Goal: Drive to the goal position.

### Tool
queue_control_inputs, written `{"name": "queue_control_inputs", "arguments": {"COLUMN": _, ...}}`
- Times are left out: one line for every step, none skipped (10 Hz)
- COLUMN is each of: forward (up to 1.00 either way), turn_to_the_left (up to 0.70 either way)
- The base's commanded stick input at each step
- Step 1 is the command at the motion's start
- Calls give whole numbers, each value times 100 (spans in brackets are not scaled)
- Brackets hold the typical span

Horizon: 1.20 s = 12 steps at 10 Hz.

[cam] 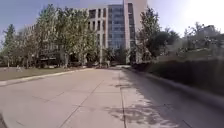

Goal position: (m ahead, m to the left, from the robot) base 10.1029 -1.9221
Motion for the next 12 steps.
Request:
{"name": "queue_control_inputs", "arguments": {"forward": 70, "turn_to_the_left": 0}}
{"name": "queue_control_inputs", "arguments": {"forward": 70, "turn_to_the_left": 0}}
{"name": "queue_control_inputs", "arguments": {"forward": 70, "turn_to_the_left": 0}}
{"name": "queue_control_inputs", "arguments": {"forward": 70, "turn_to_the_left": 0}}
{"name": "queue_control_inputs", "arguments": {"forward": 70, "turn_to_the_left": 0}}
{"name": "queue_control_inputs", "arguments": {"forward": 70, "turn_to_the_left": 0}}
{"name": "queue_control_inputs", "arguments": {"forward": 70, "turn_to_the_left": 0}}
{"name": "queue_control_inputs", "arguments": {"forward": 70, "turn_to_the_left": 0}}
{"name": "queue_control_inputs", "arguments": {"forward": 70, "turn_to_the_left": 0}}
{"name": "queue_control_inputs", "arguments": {"forward": 70, "turn_to_the_left": 0}}
{"name": "queue_control_inputs", "arguments": {"forward": 70, "turn_to_the_left": 0}}
{"name": "queue_control_inputs", "arguments": {"forward": 70, "turn_to_the_left": 0}}
